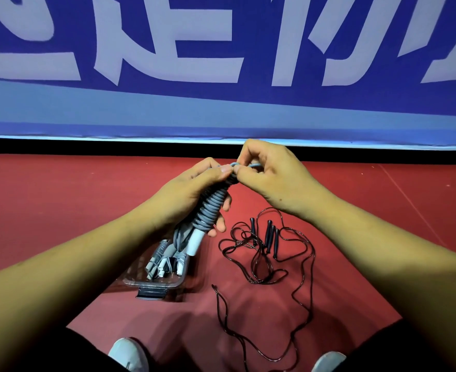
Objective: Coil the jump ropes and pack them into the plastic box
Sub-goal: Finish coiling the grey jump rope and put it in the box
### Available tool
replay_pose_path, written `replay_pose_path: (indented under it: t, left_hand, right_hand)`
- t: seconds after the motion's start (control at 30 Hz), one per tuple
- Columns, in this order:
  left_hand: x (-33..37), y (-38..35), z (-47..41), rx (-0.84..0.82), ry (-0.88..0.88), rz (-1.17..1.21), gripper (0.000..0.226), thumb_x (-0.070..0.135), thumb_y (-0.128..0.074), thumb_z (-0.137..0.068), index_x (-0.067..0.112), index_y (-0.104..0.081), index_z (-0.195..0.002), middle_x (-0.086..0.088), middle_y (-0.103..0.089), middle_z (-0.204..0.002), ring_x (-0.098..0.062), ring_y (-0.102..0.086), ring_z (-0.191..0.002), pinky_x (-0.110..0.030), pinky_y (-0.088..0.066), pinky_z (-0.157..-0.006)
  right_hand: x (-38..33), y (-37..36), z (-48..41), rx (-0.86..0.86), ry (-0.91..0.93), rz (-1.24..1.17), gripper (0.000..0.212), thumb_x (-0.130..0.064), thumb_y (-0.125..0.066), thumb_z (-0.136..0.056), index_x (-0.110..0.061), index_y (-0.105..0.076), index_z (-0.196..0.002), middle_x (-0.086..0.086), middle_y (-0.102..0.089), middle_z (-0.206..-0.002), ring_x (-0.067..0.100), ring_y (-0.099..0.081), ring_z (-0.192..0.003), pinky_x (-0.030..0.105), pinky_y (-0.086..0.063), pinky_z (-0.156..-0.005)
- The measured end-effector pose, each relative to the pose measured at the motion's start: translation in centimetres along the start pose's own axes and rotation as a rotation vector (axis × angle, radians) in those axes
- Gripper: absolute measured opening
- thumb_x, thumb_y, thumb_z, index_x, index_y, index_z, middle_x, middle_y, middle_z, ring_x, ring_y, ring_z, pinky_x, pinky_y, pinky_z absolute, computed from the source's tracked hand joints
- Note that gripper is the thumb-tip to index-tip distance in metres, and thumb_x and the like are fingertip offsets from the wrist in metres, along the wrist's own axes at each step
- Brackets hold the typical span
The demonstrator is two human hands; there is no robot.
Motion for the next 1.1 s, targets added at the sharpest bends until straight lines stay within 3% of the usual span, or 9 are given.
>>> replay_pose_path:
  t: [0.07,0.17,0.33,0.47,0.53,0.63,0.77,0.93,1.1]
  left_hand:
    - [0.0,-0.3,0.0,-0.022,0.015,-0.029,0.032,0.046,-0.055,-0.088,0.017,-0.043,-0.092,-0.019,-0.058,-0.068,-0.033,-0.062,-0.051,-0.035,-0.051,-0.055]
    - [-0.2,-0.3,-0.1,-0.044,0.029,-0.080,0.028,0.044,-0.051,-0.090,0.017,-0.044,-0.091,-0.020,-0.059,-0.066,-0.035,-0.063,-0.052,-0.036,-0.051,-0.058]
    - [-0.3,-0.3,0.2,-0.152,0.096,-0.130,0.020,0.039,-0.050,-0.089,0.019,-0.045,-0.086,-0.025,-0.059,-0.069,-0.038,-0.063,-0.056,-0.040,-0.052,-0.061]
    - [-0.3,0.0,0.3,-0.205,0.122,-0.153,0.028,0.037,-0.048,-0.091,0.010,-0.041,-0.095,-0.022,-0.054,-0.064,-0.030,-0.055,-0.050,-0.034,-0.047,-0.056]
    - [-0.2,0.0,0.2,-0.180,0.092,-0.120,0.029,0.037,-0.048,-0.093,0.010,-0.041,-0.097,-0.020,-0.052,-0.061,-0.027,-0.051,-0.045,-0.030,-0.044,-0.051]
    - [-0.5,-0.1,0.2,-0.108,0.043,0.003,0.030,0.042,-0.046,-0.094,0.015,-0.045,-0.106,-0.014,-0.051,-0.057,-0.025,-0.049,-0.039,-0.026,-0.042,-0.046]
    - [-0.5,-0.5,0.0,-0.074,0.059,0.156,0.043,0.051,-0.047,-0.089,0.013,-0.047,-0.110,-0.009,-0.048,-0.055,-0.023,-0.048,-0.037,-0.025,-0.044,-0.043]
    - [-0.8,-0.4,-0.1,-0.044,0.068,0.187,0.050,0.052,-0.048,-0.086,0.015,-0.048,-0.120,-0.009,-0.050,-0.057,-0.025,-0.051,-0.038,-0.027,-0.046,-0.043]
    - [-1.0,-0.9,-0.2,-0.087,0.075,0.169,0.040,0.051,-0.051,-0.089,0.018,-0.043,-0.110,-0.012,-0.052,-0.060,-0.026,-0.055,-0.043,-0.028,-0.048,-0.046]
  right_hand:
    - [-0.2,0.0,0.2,0.015,0.002,0.016,0.015,-0.016,-0.065,-0.083,-0.011,-0.054,-0.073,0.002,-0.053,-0.061,0.008,-0.038,-0.054,0.028,-0.033,-0.053]
    - [-0.5,0.1,0.2,-0.004,0.001,0.076,0.017,-0.015,-0.067,-0.079,-0.011,-0.055,-0.069,-0.008,-0.042,-0.053,0.005,-0.037,-0.050,0.018,-0.027,-0.048]
    - [-0.3,0.3,0.3,-0.098,0.009,0.101,0.016,-0.014,-0.068,-0.077,-0.012,-0.056,-0.067,-0.008,-0.045,-0.054,0.006,-0.037,-0.050,0.015,-0.027,-0.048]
    - [0.0,0.2,0.3,-0.160,-0.012,0.047,0.015,-0.011,-0.067,-0.078,-0.011,-0.058,-0.066,-0.005,-0.049,-0.057,0.004,-0.036,-0.052,0.020,-0.029,-0.050]
    - [0.3,0.1,0.2,-0.126,-0.049,-0.051,0.014,-0.007,-0.066,-0.081,-0.008,-0.060,-0.068,-0.004,-0.053,-0.057,0.005,-0.038,-0.052,0.023,-0.031,-0.052]
    - [1.0,-0.7,0.3,-0.030,-0.162,-0.448,0.015,0.000,-0.062,-0.087,-0.004,-0.059,-0.073,-0.006,-0.050,-0.048,0.011,-0.032,-0.043,0.024,-0.023,-0.047]
    - [1.3,-2.5,0.6,-0.080,-0.277,-0.863,0.006,-0.010,-0.061,-0.090,-0.007,-0.058,-0.086,-0.003,-0.053,-0.056,0.008,-0.020,-0.039,0.031,-0.009,-0.049]
    - [1.5,-2.7,0.2,-0.071,-0.316,-0.758,0.007,-0.006,-0.065,-0.089,-0.009,-0.058,-0.088,0.017,-0.040,-0.074,0.010,-0.018,-0.042,0.023,-0.012,-0.044]
    - [0.7,-1.2,0.1,-0.133,-0.281,-0.669,0.011,-0.003,-0.057,-0.092,-0.003,-0.058,-0.081,-0.004,-0.046,-0.051,0.008,-0.020,-0.043,0.023,-0.012,-0.045]
Point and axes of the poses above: each hand's wrist, its own z-axis away from the middle knuckle, its own y-axis out of the back of the hand, x = y × z, the point moved 5 cm from there along -z, towards the middle knuckle
